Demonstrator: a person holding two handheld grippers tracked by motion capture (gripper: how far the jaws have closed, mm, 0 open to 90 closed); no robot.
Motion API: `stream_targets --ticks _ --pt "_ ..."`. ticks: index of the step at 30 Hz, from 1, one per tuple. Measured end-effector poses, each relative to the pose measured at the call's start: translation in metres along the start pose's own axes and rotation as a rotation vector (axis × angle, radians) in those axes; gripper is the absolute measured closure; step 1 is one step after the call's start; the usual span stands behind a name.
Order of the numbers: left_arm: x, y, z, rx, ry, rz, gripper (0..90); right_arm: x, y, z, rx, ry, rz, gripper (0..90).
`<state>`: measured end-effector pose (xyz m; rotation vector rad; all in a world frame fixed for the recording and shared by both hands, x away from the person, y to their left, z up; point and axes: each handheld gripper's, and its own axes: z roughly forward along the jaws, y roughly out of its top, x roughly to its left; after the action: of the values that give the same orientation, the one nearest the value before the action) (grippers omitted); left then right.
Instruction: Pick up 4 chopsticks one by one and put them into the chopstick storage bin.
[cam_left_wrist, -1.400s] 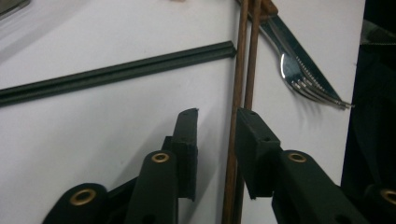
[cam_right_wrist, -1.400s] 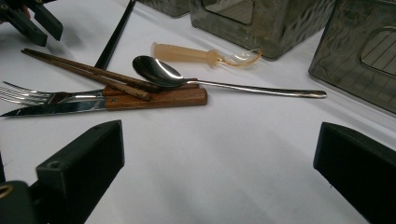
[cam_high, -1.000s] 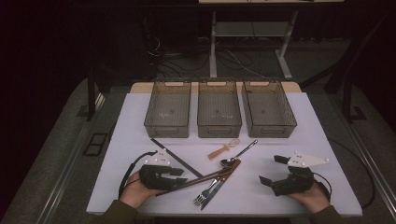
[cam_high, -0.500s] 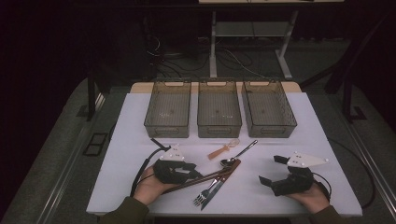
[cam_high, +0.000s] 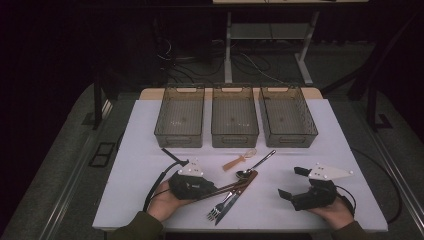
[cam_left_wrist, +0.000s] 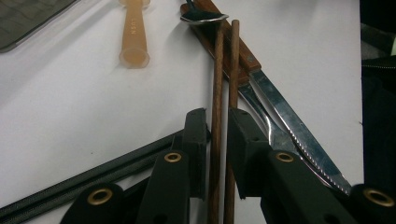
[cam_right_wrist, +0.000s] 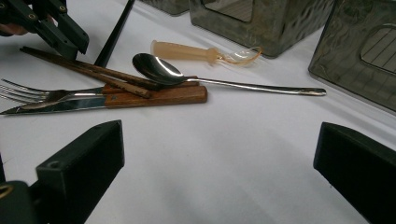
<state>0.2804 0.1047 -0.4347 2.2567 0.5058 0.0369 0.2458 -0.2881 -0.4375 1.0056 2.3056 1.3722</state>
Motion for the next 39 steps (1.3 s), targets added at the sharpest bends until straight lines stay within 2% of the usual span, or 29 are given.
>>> stream_targets --ticks 11,12,39 --pt "-0.0001 -0.0011 0.0039 0.025 0.0 0.009 81.3 0.0 -0.0001 -0.0001 -0.001 0.0 -0.001 1.6" --pt "0.0008 -0.0013 0.0042 0.032 0.002 0.021 81.3 0.0 -0.0001 -0.0001 -0.001 0.0 0.0 1.6" --pt "-0.0006 -0.0055 0.0098 0.079 0.001 0.046 81.5 0.0 -0.0002 -0.0007 -0.002 0.0 0.004 1.6"
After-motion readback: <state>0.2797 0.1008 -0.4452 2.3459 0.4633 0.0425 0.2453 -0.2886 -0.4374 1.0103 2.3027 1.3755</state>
